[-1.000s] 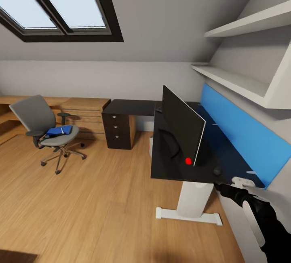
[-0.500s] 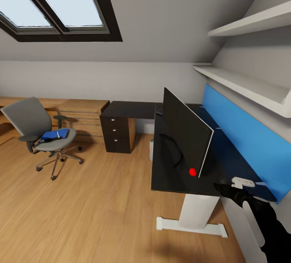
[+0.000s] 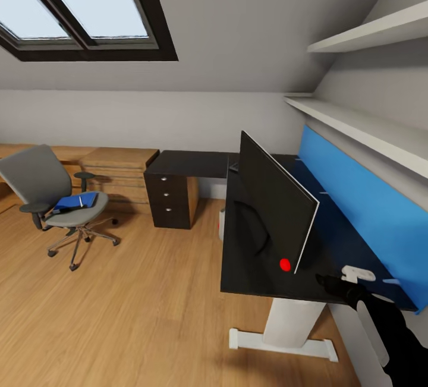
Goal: In the bedroom, organize the workspace by keeping the computer under the desk, ensuring the monitor is on the desk, placing the keyboard on the desk next to the monitor, placing the mouse on the desk next to the keyboard, moving the folder from the swivel chair onto the desk next to the mouse, stacking the notebook on top of the folder with the pen on top of the notebook, and positioning the swivel chair next to the desk.
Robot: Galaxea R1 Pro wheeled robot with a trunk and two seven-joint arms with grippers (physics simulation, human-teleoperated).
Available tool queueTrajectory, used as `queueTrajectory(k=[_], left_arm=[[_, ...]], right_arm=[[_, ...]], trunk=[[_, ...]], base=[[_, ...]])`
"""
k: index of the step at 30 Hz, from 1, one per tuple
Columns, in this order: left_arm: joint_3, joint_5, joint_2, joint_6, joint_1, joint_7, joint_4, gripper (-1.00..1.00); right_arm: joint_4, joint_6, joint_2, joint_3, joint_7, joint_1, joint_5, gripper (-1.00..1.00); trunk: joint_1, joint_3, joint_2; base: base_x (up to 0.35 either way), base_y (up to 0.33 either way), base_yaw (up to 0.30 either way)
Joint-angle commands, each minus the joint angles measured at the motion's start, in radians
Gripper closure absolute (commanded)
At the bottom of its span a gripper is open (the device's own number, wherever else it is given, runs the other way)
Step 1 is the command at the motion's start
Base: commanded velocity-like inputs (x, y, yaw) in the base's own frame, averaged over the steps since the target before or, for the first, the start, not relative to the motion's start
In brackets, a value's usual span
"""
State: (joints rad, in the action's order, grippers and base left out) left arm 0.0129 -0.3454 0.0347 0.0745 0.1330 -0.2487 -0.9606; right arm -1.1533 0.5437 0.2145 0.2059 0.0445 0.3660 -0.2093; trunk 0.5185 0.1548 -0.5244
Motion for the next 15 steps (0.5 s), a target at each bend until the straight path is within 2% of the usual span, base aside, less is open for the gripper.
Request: queueTrajectory(k=[1, 4, 10, 15], left_arm=[[-0.002, -0.010, 0.001, 0.004, 0.000, -0.003, -0.001, -1.00], [-0.002, -0.010, 0.000, 0.005, 0.000, -0.003, -0.001, -1.00], [-0.002, -0.010, 0.000, 0.005, 0.000, -0.003, -0.001, -1.00], [-0.002, -0.010, 0.000, 0.005, 0.000, -0.003, -0.001, -1.00]], right_arm=[[0.000, 0.005, 0.000, 0.002, 0.005, 0.001, 0.000, -1.00], [0.002, 0.004, 0.000, 0.002, 0.005, 0.001, 0.002, -1.00], [0.004, 0.004, 0.000, 0.002, 0.005, 0.001, 0.002, -1.00], [0.004, 0.003, 0.000, 0.002, 0.004, 0.001, 0.003, -1.00]], trunk=[[0.000, 0.002, -0.002], [0.000, 0.002, -0.002], [0.000, 0.002, -0.002], [0.000, 0.002, -0.002]], base=[[0.007, -0.003, 0.000], [0.004, -0.003, 0.000], [0.055, -0.164, 0.000], [0.009, -0.025, 0.000]])
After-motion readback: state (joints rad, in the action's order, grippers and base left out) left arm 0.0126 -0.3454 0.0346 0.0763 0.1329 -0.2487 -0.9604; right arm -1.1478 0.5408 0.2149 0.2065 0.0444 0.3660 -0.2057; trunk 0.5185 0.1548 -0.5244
